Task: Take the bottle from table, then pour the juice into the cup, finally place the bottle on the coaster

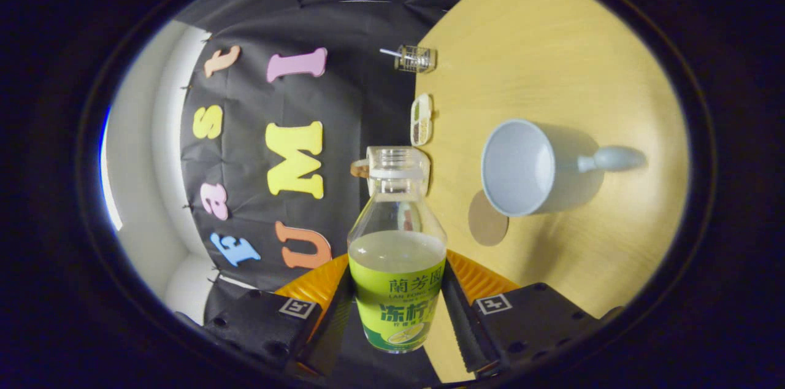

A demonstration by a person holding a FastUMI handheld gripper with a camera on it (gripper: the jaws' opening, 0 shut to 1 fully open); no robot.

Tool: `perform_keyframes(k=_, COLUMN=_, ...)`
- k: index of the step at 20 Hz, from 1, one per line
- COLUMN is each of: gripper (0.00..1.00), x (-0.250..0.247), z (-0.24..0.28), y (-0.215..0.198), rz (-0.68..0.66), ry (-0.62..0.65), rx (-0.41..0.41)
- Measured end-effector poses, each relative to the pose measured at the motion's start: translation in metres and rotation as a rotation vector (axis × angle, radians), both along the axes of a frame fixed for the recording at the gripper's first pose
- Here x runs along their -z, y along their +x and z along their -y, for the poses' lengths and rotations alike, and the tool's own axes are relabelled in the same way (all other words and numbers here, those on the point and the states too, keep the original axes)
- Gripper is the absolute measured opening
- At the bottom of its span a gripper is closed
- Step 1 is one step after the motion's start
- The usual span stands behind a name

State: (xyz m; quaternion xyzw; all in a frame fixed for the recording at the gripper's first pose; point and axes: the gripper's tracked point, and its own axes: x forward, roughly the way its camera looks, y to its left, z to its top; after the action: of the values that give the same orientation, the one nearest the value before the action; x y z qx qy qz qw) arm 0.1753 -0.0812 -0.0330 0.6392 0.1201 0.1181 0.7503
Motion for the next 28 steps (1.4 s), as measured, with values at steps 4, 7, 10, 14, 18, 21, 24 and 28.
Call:
perform_keyframes(k=4, gripper=0.8, x=-0.013, z=0.015, y=0.0, rz=0.04, ry=-0.171, rx=0.039)
perform_keyframes(k=7, gripper=0.8, x=-0.034, z=0.022, y=-0.002, rz=0.125, ry=-0.288, rx=0.075)
perform_keyframes(k=10, gripper=0.8, x=-0.042, z=0.023, y=-0.003, rz=0.143, ry=-0.495, rx=0.084)
perform_keyframes(k=14, gripper=0.8, x=-0.067, z=0.014, y=-0.002, rz=0.251, ry=-0.695, rx=0.098)
perform_keyframes(k=18, gripper=0.8, x=-0.079, z=0.0, y=0.009, rz=0.286, ry=-0.82, rx=0.1)
perform_keyframes(k=21, gripper=0.81, x=-0.078, z=-0.013, y=0.029, rz=0.304, ry=-1.008, rx=0.103)
perform_keyframes(k=24, gripper=0.81, x=-0.063, z=-0.026, y=0.053, rz=0.296, ry=-1.171, rx=0.103)
perform_keyframes(k=28, gripper=0.81, x=-0.021, z=-0.043, y=0.083, rz=0.243, ry=-1.347, rx=0.044)
